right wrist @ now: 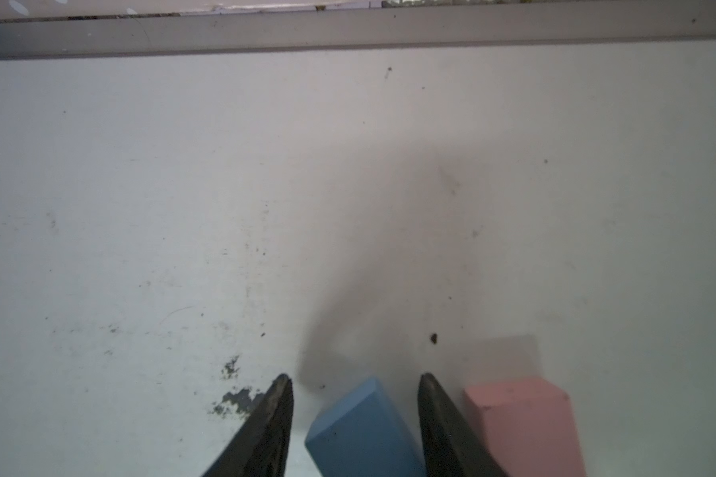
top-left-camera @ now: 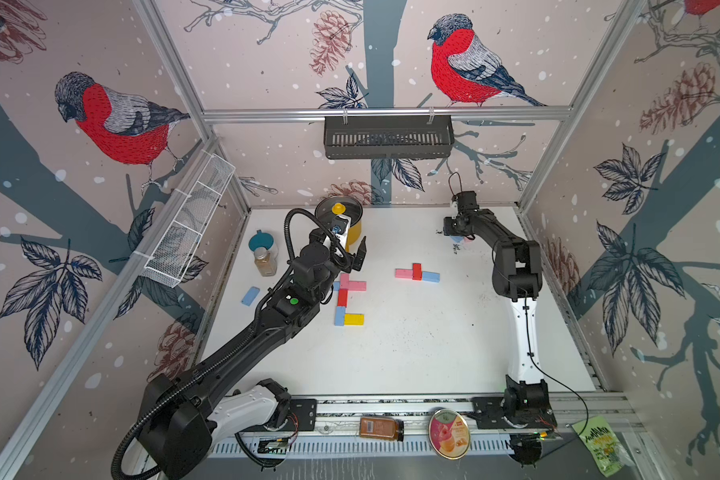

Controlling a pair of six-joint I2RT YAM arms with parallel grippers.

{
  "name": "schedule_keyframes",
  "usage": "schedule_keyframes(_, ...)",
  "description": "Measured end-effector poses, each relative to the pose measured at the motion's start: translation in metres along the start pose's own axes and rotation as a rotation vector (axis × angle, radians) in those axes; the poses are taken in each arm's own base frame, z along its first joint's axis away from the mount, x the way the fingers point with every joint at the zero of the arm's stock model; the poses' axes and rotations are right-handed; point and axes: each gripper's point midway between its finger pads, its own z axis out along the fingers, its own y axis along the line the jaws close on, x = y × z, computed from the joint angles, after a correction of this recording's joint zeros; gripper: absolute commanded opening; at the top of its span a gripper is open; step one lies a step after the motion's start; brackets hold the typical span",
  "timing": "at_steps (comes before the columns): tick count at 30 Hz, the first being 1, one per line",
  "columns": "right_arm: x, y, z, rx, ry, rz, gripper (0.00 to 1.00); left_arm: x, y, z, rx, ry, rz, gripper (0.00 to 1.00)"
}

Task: Assemble the letter t with building blocks
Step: Pick up the building block from the center of the board.

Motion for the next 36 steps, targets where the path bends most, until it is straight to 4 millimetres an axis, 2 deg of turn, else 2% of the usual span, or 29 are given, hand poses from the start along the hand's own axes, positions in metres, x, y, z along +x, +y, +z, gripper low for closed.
schedule_keyframes(5, 0.006, -0.004, 0.001, 0.01, 0.013, 0.003, 0.47, -0.001, 0.0, 0.0, 0.001, -0.001, 0.0, 0.97)
schedule_keyframes(14, 0.027, -0.01, -0.014, 0.027, 0.041, 0.009, 0.44, 0.0, -0.001, 0.0, 0.004, 0.004, 0.001, 0.97)
schedule_keyframes(18, 0.03, -0.015, -0.017, 0.032, 0.044, 0.016, 0.54, 0.0, -0.001, 0.001, 0.007, 0.004, 0.001, 0.97)
schedule_keyframes(22, 0.035, -0.016, -0.023, 0.032, 0.052, 0.018, 0.56, 0.0, -0.001, 0.001, 0.007, 0.004, 0.001, 0.97)
schedule_keyframes(36, 0.048, -0.014, -0.029, 0.01, 0.075, 0.022, 0.48, -0.001, -0.004, 0.0, 0.022, 0.005, 0.002, 0.97)
